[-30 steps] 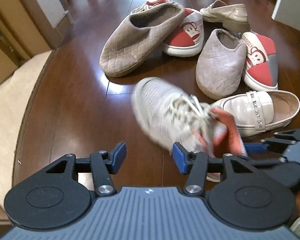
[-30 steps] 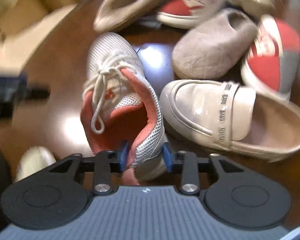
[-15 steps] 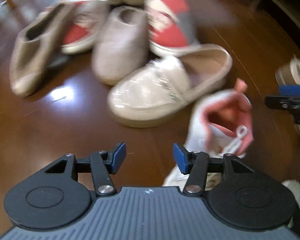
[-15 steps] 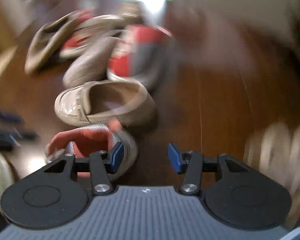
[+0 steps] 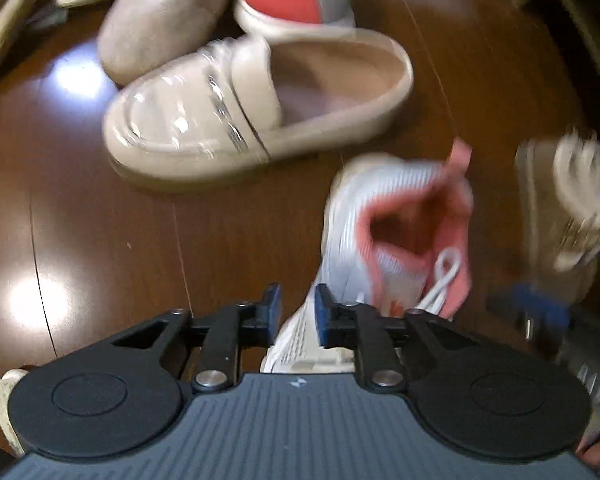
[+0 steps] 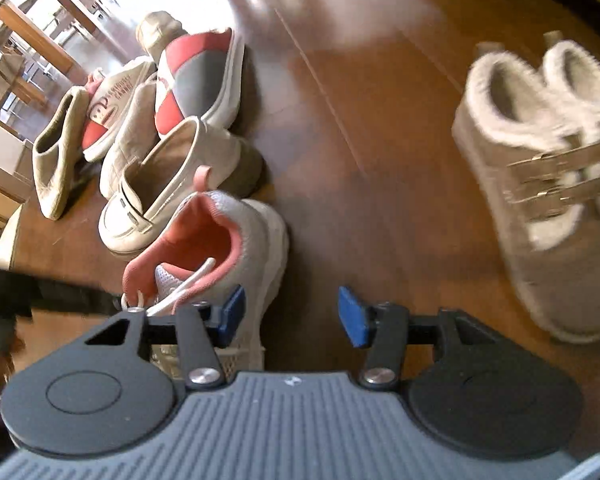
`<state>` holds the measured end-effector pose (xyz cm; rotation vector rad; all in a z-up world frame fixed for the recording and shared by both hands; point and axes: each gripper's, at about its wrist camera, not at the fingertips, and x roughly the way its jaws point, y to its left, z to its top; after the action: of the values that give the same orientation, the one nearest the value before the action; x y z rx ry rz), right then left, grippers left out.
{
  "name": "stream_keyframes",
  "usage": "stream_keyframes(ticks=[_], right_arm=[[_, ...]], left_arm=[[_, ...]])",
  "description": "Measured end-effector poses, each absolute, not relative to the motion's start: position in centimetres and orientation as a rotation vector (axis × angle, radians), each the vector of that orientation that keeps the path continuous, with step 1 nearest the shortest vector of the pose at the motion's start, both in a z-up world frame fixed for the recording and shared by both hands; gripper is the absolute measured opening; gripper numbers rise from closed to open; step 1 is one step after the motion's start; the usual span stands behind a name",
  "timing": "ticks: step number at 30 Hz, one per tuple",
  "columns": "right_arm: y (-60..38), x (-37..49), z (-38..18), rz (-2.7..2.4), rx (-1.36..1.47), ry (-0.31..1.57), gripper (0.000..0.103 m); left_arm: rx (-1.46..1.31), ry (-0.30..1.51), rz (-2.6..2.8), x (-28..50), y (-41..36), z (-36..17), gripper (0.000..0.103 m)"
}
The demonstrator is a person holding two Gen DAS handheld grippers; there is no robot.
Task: Organize scattered shoes
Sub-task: 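Grasp one white-pink sneaker with the left gripper while the right grasps the other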
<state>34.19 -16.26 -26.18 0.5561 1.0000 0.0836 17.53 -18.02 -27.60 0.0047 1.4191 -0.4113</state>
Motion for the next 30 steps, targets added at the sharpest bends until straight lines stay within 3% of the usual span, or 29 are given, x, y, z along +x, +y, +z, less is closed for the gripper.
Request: stream_keyframes(ticks=[5,7,10,15,17,21,22,30], right_arm=[[-13.7,33.6,-25.6,0.262,0.415,1.049,0.072],[-12.0,33.1,-25.7,0.399,0.332,1.113,0.081],[-9.7,32.4,-27.3,0.476,0.205,1.170,0.082],[-6.5,32.8,-28.6,0.549,0.102,1.099,0.086],[-5.2,33.1,-29.6,0.525,0.028,1.087,0.082],[-6.2,33.0,-30.5,0.502,0.051,1.084,0.044],[-7.8,33.1,-30.4,0.474,0.115,1.119,0.038],[-18.6,29.8,-28.5,0.096,0.228,1.073,0.041]], left_arm=[[0.073,1.383,-0.588,18.7,-21.0,-27.0,0.044],[0.123,1.378,-0.606,18.3,-22.9,-27.8,0.044],[0.240,1.385,-0.569,17.3,-24.7,-29.2,0.040],[0.208,1.387,-0.491,17.3,-24.6,-29.8,0.038],[0.183,1.412,-0.476,17.4,-24.4,-30.3,0.036],[0.224,1.433,-0.491,17.3,-25.3,-31.1,0.034],[0.263,1.423,-0.495,17.0,-25.9,-31.3,0.034],[0.171,1.435,-0.543,16.1,-28.2,-31.1,0.037]])
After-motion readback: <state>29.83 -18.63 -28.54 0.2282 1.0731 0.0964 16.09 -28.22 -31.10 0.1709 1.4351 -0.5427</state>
